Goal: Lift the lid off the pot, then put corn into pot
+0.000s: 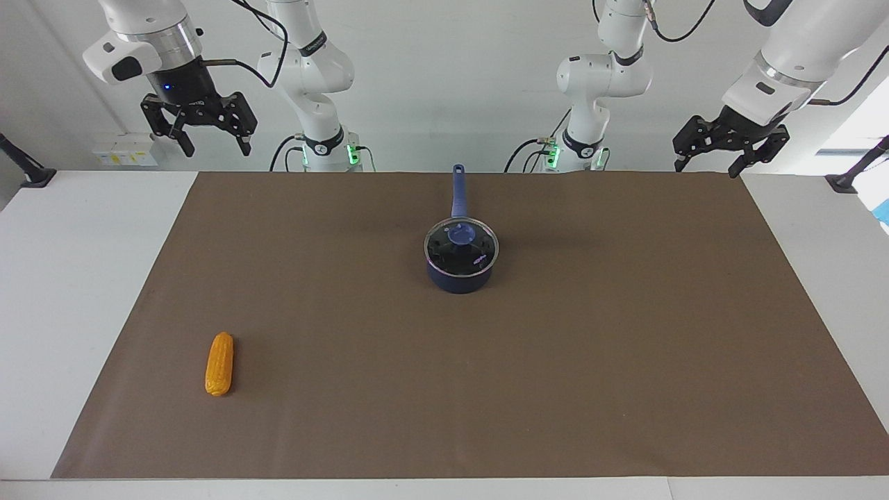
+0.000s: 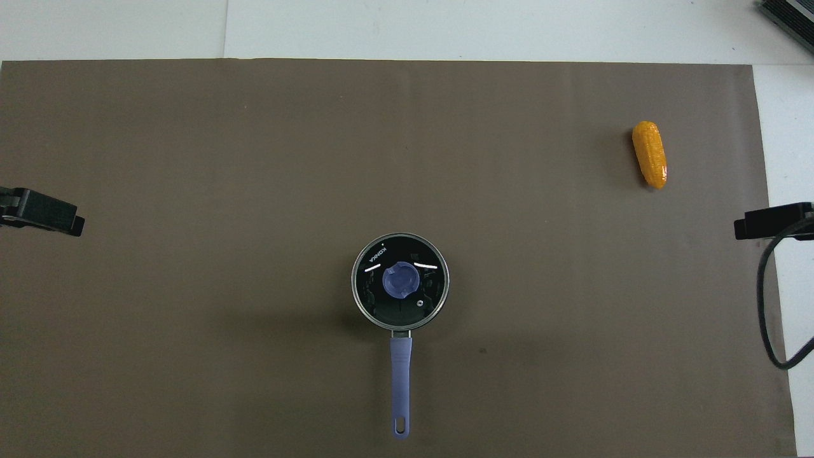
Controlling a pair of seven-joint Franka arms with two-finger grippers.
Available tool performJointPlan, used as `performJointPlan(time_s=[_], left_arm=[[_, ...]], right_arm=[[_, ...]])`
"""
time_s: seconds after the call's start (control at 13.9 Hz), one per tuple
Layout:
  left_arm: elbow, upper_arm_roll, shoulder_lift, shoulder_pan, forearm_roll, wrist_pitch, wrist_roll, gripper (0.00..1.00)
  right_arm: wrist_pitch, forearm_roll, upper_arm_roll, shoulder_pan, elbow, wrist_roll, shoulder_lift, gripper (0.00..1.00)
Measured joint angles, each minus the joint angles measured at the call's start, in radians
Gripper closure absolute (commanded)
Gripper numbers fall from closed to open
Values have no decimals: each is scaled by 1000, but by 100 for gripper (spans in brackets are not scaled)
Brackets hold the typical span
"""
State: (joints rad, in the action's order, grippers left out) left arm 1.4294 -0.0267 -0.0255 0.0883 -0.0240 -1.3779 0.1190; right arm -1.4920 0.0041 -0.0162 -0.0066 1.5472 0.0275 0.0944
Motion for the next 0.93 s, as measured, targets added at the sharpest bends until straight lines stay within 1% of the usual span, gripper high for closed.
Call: performJointPlan(time_s=[0.5, 0.72, 0.93], left_arm=[[76, 1, 1, 16, -8, -17, -28, 0], [130, 3, 0, 72, -10, -88, -94, 0], [162, 6, -5, 136, -10, -140, -168, 0]], right_arm=[[0, 0, 0, 0, 0, 0, 0, 0], [0, 0, 0, 0, 0, 0, 0, 0], [0, 0, 0, 0, 0, 0, 0, 0]])
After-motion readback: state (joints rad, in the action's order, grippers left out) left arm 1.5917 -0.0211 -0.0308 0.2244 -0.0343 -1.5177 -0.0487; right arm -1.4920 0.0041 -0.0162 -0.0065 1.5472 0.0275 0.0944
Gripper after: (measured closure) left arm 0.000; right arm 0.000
